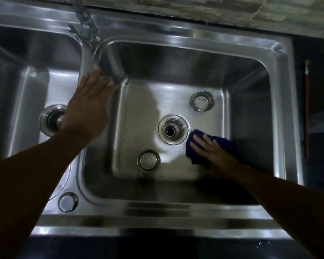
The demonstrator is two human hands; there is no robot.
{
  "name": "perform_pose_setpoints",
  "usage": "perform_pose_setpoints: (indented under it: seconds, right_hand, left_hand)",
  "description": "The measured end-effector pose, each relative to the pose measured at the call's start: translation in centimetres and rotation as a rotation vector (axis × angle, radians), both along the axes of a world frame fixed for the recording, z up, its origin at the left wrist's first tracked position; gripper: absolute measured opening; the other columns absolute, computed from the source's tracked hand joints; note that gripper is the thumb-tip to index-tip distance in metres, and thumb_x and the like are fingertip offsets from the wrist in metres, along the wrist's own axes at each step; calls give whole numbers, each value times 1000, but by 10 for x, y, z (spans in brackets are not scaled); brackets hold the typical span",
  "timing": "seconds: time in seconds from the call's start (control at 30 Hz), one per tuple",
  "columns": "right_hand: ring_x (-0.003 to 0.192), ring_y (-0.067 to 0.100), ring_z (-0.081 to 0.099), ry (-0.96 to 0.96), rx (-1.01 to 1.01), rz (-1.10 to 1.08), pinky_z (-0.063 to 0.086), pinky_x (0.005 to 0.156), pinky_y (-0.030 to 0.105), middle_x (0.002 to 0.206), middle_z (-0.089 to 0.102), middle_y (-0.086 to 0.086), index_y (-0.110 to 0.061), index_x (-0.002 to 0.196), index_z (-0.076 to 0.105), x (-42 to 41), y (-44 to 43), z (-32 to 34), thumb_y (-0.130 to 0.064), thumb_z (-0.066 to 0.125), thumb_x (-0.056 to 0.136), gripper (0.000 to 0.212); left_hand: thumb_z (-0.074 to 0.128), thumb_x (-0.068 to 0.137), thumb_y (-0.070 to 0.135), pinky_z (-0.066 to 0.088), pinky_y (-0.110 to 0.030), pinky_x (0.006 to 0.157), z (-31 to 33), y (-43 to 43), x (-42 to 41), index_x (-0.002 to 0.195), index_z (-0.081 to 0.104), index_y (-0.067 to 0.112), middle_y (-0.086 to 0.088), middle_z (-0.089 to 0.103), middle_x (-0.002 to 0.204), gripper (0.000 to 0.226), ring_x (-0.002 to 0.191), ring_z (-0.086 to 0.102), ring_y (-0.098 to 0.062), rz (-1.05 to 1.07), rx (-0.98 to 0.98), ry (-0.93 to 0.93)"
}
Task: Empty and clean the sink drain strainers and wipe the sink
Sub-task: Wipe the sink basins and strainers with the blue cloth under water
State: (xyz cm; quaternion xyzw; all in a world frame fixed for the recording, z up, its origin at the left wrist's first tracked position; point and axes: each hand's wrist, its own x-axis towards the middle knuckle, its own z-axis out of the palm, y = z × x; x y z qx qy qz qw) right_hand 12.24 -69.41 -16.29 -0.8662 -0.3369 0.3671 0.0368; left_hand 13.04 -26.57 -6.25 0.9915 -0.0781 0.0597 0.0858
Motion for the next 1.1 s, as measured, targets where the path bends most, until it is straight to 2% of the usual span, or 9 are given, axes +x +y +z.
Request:
perform_pose_setpoints:
  seconds: [0.1,0.17,0.23,0.4,0.6,0.73,0.8,0.93,1.1]
  right_hand:
    - [153,33,-18,-57,-7,-207,0,124,55,165,-20,-4,-28,159,2,19,37,-2,8,55,80,102]
    - [153,36,-14,-93,13,-296,1,124,56,167,-15,2,-22,161,5,28,65,-7,-1,58,85,95]
    - [154,37,-12,-110,40,-297,1,124,55,168,-13,4,-20,161,4,35,90,-12,-11,65,84,99]
    - [154,34,-13,-167,77,-146,-2,123,52,168,-15,-1,-24,161,0,45,137,-18,-13,77,78,113]
    - [156,19,-8,-116,87,167,3,127,41,167,-12,-11,-33,160,3,17,107,-4,5,50,91,92]
    - [155,24,-11,-190,40,307,-3,125,41,167,-12,-11,-35,159,1,7,74,-4,-8,39,100,76]
    - [155,27,-13,-222,-15,322,-5,124,43,166,-15,-10,-36,159,-2,8,54,-2,-9,38,100,76]
    - [155,29,-13,-259,-101,63,0,125,46,166,-20,-7,-33,159,-4,14,42,0,-6,41,96,82]
    - [155,31,-12,-221,31,-202,3,126,51,168,-13,-2,-24,161,6,28,106,-6,-14,57,93,85]
  left_hand:
    - [55,73,-15,13,-48,125,0,0,0,137,54,-1,-23,51,144,66,146,30,-42,-4,1,-14]
    - [55,72,-15,13,-48,125,0,-1,0,137,54,-2,-24,51,144,66,146,30,-43,-2,-5,-23]
    - [57,71,-15,15,-51,124,1,-2,0,137,53,-2,-24,51,144,67,147,29,-43,-8,4,-15]
    - [59,71,-15,18,-55,123,3,-2,0,137,53,-3,-25,51,144,68,147,28,-43,-14,13,5]
    - [60,69,-14,14,-51,125,4,-1,0,140,50,0,-23,49,146,72,149,25,-40,-8,4,38]
    - [58,70,-14,14,-51,124,4,-1,1,139,51,0,-22,50,146,71,149,25,-40,0,-3,41]
    - [57,70,-15,16,-53,124,5,-2,1,139,52,-1,-22,50,146,70,149,26,-40,2,-8,41]
    - [57,72,-14,18,-54,123,5,-2,-1,139,52,-1,-22,50,146,68,149,26,-40,6,-7,43]
    - [56,70,-12,17,-53,123,5,-1,2,137,54,-2,-22,52,144,68,148,27,-41,4,14,57]
